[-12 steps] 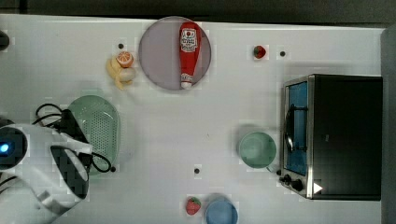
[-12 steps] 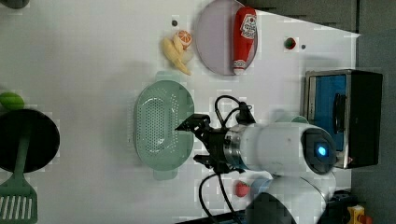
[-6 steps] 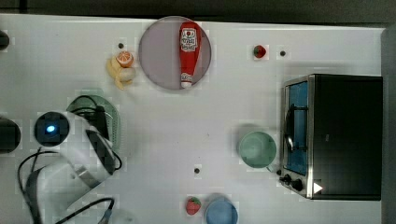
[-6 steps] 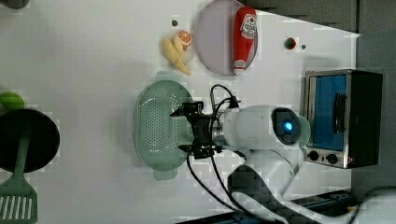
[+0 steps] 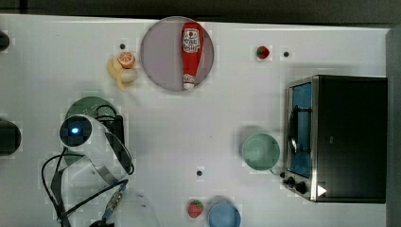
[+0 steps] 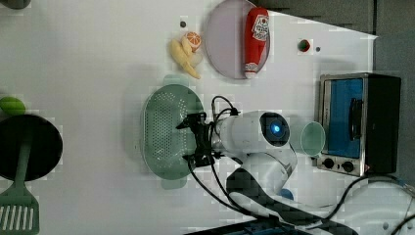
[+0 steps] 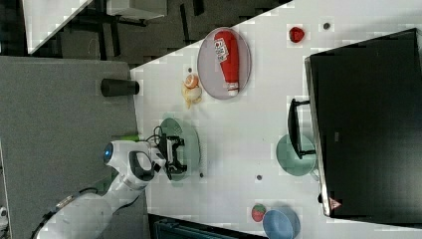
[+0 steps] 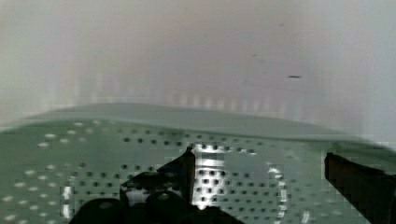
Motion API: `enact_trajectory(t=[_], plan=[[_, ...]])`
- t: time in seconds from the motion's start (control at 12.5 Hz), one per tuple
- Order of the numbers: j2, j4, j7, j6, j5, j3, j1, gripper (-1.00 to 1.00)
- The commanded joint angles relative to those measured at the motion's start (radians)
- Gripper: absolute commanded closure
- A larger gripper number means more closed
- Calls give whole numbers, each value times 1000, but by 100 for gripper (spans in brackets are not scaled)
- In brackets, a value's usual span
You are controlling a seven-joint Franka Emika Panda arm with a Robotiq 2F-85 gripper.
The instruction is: Drag strainer left to right.
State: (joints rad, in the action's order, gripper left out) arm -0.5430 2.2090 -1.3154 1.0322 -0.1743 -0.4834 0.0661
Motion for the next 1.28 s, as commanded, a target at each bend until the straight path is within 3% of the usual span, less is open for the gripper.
enact_trajectory(t=[0.08, 0.56, 1.28], plan=[[10, -27, -59, 37, -30, 28, 16, -100], [25, -8, -56, 34, -31, 79, 5, -100], [118, 97, 38, 34, -31, 130, -80, -100]])
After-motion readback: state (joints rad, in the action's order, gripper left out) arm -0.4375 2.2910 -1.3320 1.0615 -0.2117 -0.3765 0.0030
